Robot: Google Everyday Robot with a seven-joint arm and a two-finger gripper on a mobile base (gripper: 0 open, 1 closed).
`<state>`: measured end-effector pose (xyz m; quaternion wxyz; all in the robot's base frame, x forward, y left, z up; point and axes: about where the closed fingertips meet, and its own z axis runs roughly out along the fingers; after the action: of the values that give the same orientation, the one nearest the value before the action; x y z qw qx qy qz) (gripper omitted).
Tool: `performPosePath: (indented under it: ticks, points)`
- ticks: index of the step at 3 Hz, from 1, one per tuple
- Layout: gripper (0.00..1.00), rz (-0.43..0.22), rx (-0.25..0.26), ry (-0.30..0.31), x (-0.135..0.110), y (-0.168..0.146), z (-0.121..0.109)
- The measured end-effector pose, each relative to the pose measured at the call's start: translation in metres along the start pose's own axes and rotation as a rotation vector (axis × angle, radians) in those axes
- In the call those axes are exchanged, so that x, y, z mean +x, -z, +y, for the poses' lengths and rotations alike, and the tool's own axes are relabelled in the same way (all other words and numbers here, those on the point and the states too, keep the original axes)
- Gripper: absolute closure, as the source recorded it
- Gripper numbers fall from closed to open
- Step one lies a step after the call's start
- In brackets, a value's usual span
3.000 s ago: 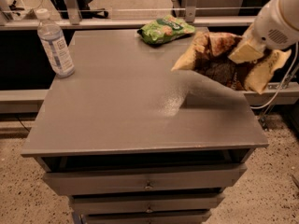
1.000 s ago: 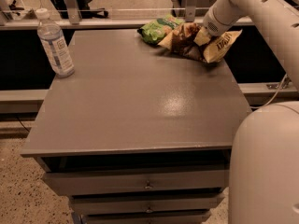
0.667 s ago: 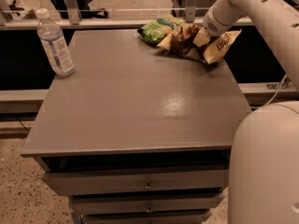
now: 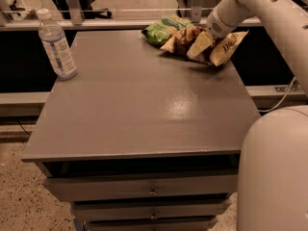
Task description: Move brown chip bag near green rice chip bag
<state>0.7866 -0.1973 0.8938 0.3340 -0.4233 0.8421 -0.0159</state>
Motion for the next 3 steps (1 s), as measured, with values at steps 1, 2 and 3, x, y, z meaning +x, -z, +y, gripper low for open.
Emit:
performPosePath:
  ticks: [1, 2, 3]
  points:
    - [0.0, -0.051, 0.015, 0.006, -0.007, 0.028, -0.007]
    - [0.0, -0.127, 0.013, 0.012, 0.0, 0.072, -0.01]
    - [0.0, -0.271, -0.026, 0.004, 0.046, 0.146, -0.003]
